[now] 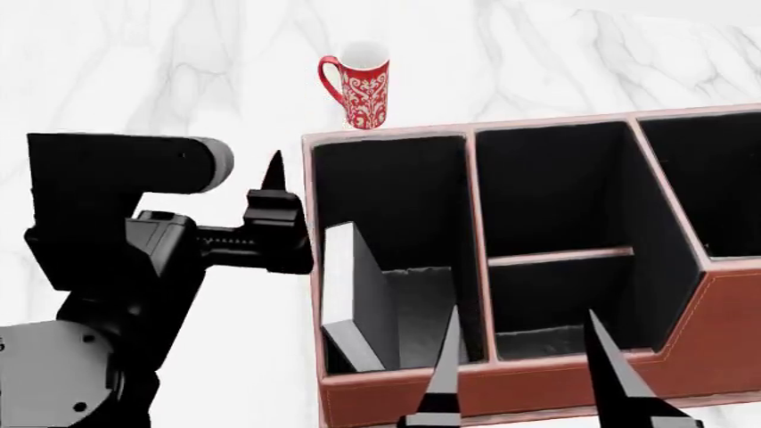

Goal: Pick up the book and place it in the left compartment of the caddy.

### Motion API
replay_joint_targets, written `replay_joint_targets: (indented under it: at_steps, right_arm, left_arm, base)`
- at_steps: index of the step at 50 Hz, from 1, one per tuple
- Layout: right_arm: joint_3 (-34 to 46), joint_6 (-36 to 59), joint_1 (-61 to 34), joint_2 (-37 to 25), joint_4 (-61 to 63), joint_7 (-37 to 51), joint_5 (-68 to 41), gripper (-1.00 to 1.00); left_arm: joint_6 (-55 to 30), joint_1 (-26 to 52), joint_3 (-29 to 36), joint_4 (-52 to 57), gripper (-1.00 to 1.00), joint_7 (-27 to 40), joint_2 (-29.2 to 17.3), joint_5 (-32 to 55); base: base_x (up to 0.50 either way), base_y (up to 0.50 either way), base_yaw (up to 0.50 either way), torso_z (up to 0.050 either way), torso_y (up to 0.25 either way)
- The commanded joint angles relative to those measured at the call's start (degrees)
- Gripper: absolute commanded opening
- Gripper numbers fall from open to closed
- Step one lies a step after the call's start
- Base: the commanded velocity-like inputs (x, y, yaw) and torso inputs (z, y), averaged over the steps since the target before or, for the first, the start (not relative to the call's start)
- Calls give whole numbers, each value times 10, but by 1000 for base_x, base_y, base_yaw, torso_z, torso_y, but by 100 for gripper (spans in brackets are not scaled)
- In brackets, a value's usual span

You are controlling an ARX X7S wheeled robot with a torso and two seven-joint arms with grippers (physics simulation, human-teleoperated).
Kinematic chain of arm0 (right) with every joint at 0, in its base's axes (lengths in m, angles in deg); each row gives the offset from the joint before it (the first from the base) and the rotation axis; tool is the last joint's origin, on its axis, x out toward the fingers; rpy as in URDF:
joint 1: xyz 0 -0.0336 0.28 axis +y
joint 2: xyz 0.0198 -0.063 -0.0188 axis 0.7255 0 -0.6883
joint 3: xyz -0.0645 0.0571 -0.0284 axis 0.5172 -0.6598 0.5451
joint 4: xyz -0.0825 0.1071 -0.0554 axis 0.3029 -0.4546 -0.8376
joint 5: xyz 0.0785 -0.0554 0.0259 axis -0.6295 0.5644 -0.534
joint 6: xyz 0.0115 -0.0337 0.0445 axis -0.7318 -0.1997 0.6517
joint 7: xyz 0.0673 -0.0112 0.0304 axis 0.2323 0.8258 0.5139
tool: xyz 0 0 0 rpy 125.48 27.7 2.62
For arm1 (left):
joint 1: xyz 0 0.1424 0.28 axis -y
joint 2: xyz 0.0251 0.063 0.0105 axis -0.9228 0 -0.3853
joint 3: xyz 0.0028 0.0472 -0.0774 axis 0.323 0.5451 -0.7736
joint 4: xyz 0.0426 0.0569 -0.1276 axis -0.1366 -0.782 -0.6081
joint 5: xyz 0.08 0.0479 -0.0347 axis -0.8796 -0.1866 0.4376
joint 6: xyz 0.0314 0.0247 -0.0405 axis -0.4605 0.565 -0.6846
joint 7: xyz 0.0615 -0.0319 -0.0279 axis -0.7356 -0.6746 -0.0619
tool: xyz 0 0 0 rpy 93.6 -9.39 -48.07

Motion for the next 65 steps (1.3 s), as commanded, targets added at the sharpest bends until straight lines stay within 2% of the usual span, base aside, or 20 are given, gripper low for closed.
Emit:
replay_joint_targets:
  at_steps: [1,10,38,52,65]
  right_arm:
    - [1,-21,1,8,-10,-15,18,100]
    - [10,-18,-4,12,-15,-16,23,100]
    - [23,-13,-7,12,-13,-12,31,100]
    - [34,-12,-11,14,-20,-14,39,100]
    - [32,-13,-10,12,-17,-12,37,100]
  left_arm:
    - [88,-82,11,42,100,31,-51,-87]
    - [127,-150,24,36,100,43,-56,-143]
    - [150,-213,30,70,100,100,-83,-234]
    - [169,-254,33,66,100,107,-88,-269]
    - [166,-257,26,66,100,111,-97,-273]
  base:
    - [0,0,0,0,0]
    - [0,0,0,0,0]
    - [0,0,0,0,0]
    - [0,0,0,0,0]
    - [0,0,0,0,0]
